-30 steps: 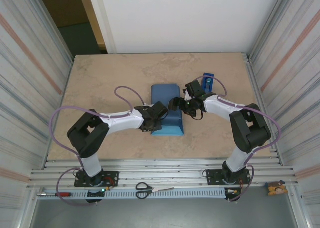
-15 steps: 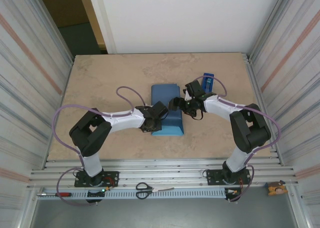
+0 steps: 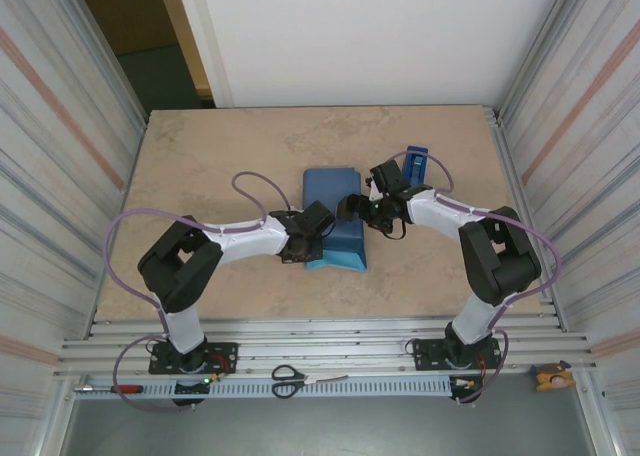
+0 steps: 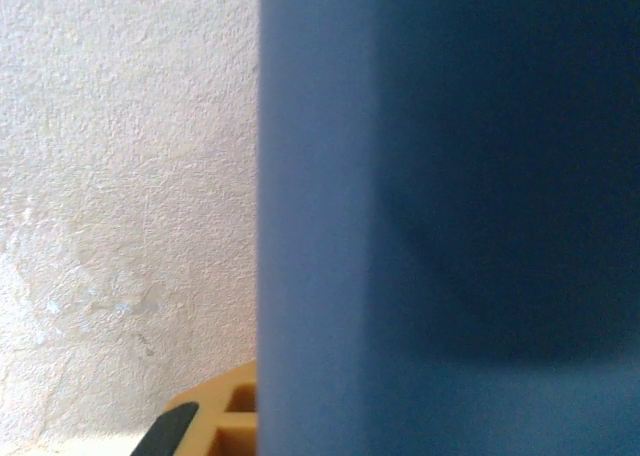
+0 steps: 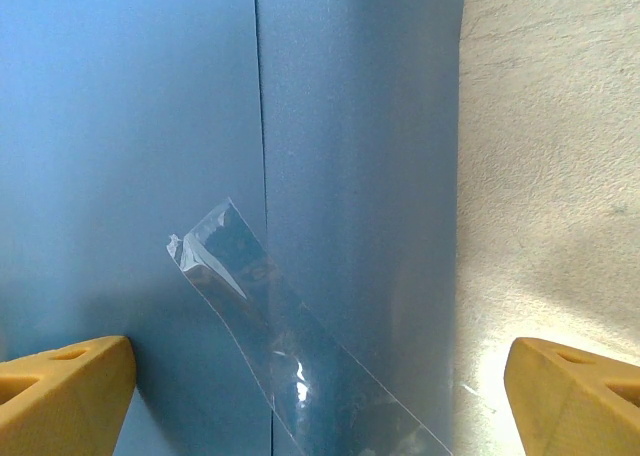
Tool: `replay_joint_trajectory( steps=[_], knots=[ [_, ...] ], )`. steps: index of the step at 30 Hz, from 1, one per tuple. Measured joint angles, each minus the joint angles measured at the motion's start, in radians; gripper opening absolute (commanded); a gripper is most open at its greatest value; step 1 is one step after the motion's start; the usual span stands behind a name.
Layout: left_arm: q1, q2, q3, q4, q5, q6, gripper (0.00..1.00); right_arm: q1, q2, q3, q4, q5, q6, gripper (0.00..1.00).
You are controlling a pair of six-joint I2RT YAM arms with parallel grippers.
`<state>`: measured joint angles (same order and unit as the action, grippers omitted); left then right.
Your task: Wrap the gift box in paper
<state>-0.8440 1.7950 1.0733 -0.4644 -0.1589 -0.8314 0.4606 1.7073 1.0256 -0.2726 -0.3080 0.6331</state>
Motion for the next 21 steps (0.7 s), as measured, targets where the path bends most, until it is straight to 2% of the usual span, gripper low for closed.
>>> replay_joint_trajectory(
  steps=[2,5,7,10,12,16,21],
  knots=[
    [0.0,0.0,0.0,0.0,0.001,0.004,0.0,0.0,0.0,0.0,0.0,0.0,-0.003,0.93],
    [0.0,0.0,0.0,-0.003,0.001,0.01,0.07,0.0,0.0,0.0,0.0,0.0,-0.009,0.93],
    [0.0,0.0,0.003,-0.01,0.002,0.021,0.22,0.0,0.0,0.001,0.0,0.001,-0.011,0.93],
    [0.0,-0.001,0.004,-0.024,0.013,0.034,0.25,0.0,0.0,0.002,-0.001,0.001,-0.014,0.93],
    [-0.001,-0.003,0.004,-0.032,0.021,0.042,0.23,0.0,0.0,0.003,-0.004,0.001,-0.014,0.93],
    [-0.002,-0.005,0.003,-0.046,0.032,0.046,0.01,0.004,0.0,0.005,-0.008,0.008,-0.014,0.93],
    [-0.003,-0.005,0.003,-0.048,0.032,0.059,0.0,0.005,0.0,0.005,-0.008,0.012,-0.014,0.93]
  ],
)
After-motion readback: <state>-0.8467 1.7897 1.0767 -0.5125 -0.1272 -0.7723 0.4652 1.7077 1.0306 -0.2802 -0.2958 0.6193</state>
